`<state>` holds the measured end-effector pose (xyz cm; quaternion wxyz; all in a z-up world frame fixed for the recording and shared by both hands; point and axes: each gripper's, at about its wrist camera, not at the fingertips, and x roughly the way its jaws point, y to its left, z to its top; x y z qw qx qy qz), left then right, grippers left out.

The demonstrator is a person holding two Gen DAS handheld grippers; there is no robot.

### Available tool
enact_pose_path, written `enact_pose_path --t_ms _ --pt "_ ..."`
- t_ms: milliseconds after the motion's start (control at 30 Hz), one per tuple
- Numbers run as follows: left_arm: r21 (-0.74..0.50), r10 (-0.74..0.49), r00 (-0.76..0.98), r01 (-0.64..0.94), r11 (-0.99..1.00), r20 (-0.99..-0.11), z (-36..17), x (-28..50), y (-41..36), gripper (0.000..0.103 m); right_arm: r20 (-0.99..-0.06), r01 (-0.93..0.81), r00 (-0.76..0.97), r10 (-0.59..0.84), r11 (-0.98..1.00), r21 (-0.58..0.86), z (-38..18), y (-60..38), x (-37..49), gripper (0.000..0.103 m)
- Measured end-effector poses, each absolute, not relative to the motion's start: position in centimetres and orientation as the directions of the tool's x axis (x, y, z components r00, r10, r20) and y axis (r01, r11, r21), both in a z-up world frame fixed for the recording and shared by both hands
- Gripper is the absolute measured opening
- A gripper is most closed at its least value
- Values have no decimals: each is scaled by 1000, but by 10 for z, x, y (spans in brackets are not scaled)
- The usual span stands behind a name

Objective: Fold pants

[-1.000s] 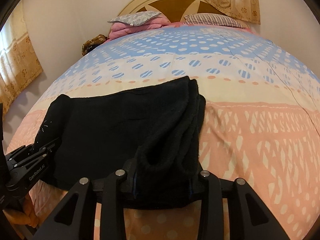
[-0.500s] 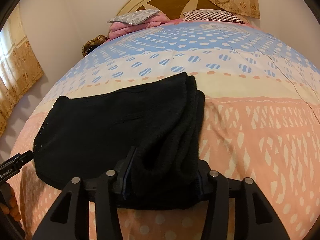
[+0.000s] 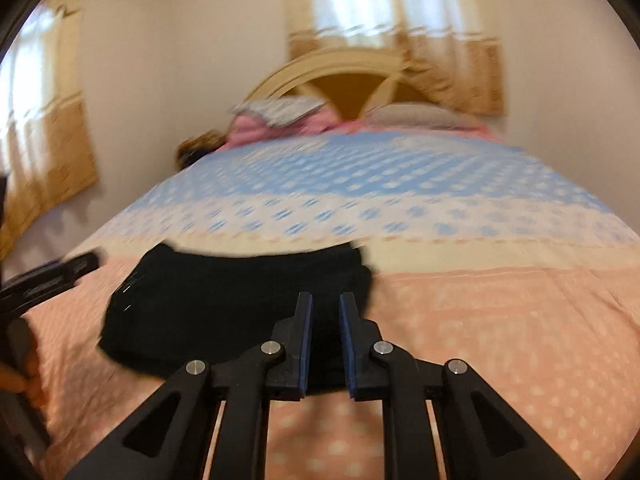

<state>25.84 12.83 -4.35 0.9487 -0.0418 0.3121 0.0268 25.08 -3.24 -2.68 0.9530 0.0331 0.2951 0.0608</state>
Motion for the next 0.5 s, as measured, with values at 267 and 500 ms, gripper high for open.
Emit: enact_pose_path --t_ms 267,500 --pt "-64 53 620 -166 984 -783 -107 274 145 83 -694 -122 693 193 981 151 -69 -28 278 14" --pt "-34 79 610 -172 985 -789 -100 255 147 90 -696 -126 709 115 991 35 -70 -11 274 15"
